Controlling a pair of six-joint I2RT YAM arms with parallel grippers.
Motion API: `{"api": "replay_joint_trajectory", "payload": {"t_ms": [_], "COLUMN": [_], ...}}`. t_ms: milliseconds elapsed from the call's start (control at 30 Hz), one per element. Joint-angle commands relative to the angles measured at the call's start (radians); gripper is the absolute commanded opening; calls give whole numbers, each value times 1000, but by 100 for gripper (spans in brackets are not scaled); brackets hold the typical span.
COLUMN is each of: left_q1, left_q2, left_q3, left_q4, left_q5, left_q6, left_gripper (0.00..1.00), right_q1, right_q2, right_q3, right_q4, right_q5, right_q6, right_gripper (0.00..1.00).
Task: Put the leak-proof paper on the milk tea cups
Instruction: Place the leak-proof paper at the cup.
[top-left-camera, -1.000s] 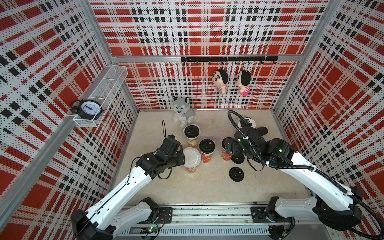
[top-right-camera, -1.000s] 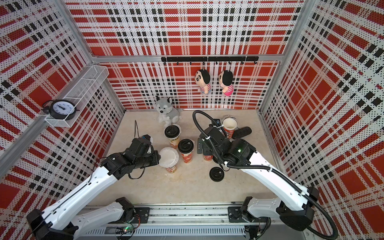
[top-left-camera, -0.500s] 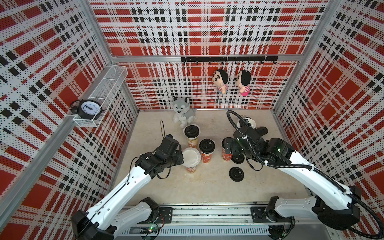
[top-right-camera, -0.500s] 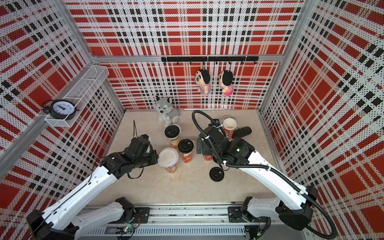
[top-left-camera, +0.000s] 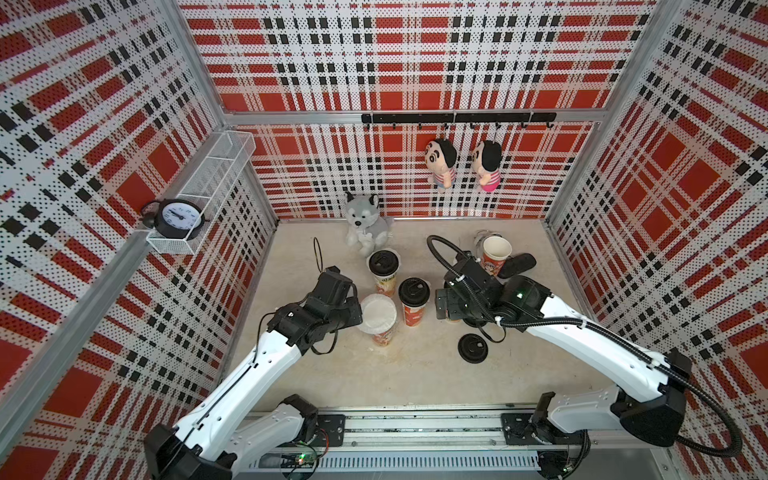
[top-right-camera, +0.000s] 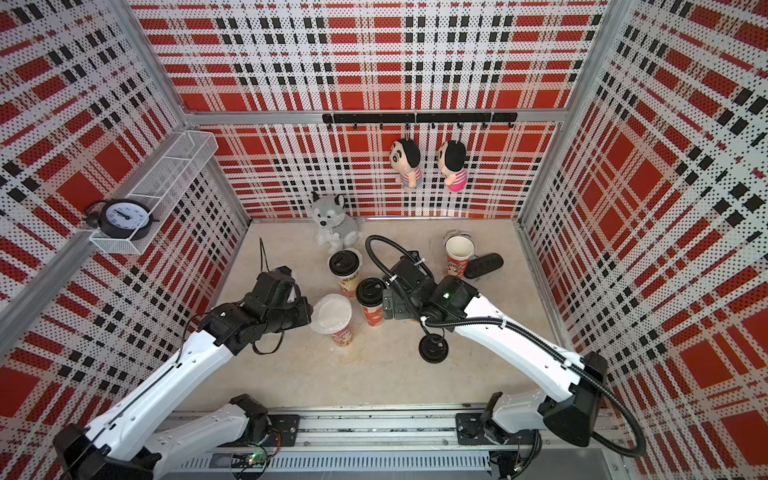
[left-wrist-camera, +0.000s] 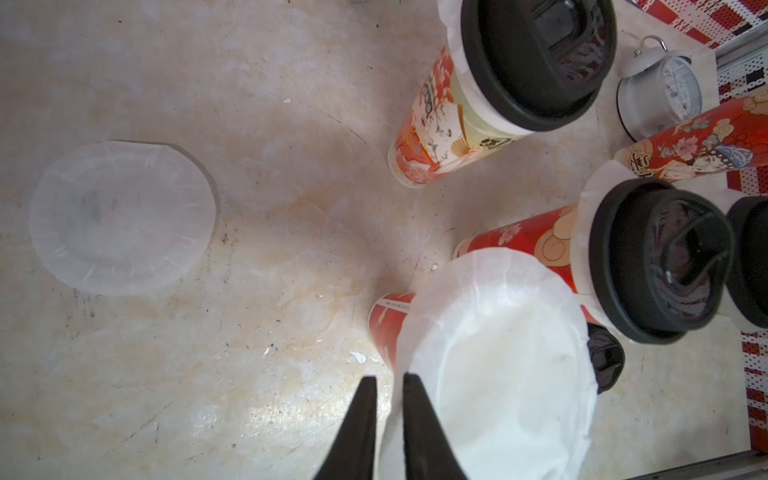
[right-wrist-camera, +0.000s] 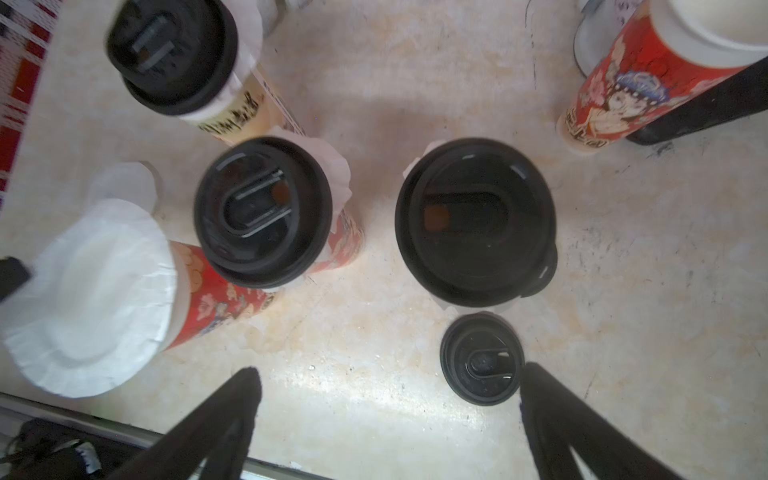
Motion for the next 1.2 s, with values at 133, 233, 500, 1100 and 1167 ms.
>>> {"api": "replay_joint_trajectory", "payload": {"t_ms": [133,233,500,1100,1167], "left_q1": [8,6,2,54,77], "left_q2": [-6,-5,0,-25,-29], "left_q3": [31,28,-1,54,53], "left_q4": [38,53,96,146,169], "left_q5": [42,58,77,6,23], "left_q6": [22,23,16,37,48], "left_gripper": [19,18,17,26,28], "right_q1": [26,26,25,-190,-294], "right_q2": [14,5,-2,-239,-295], "right_q3": [-11,-8,-12,-167,-244], "right_q4": [31,32,28,-61,-32], "right_q5": [-27,-20,-15,14,-43], "right_q6": [8,8,13,41,11], "right_gripper": [100,100,100,100,100]}}
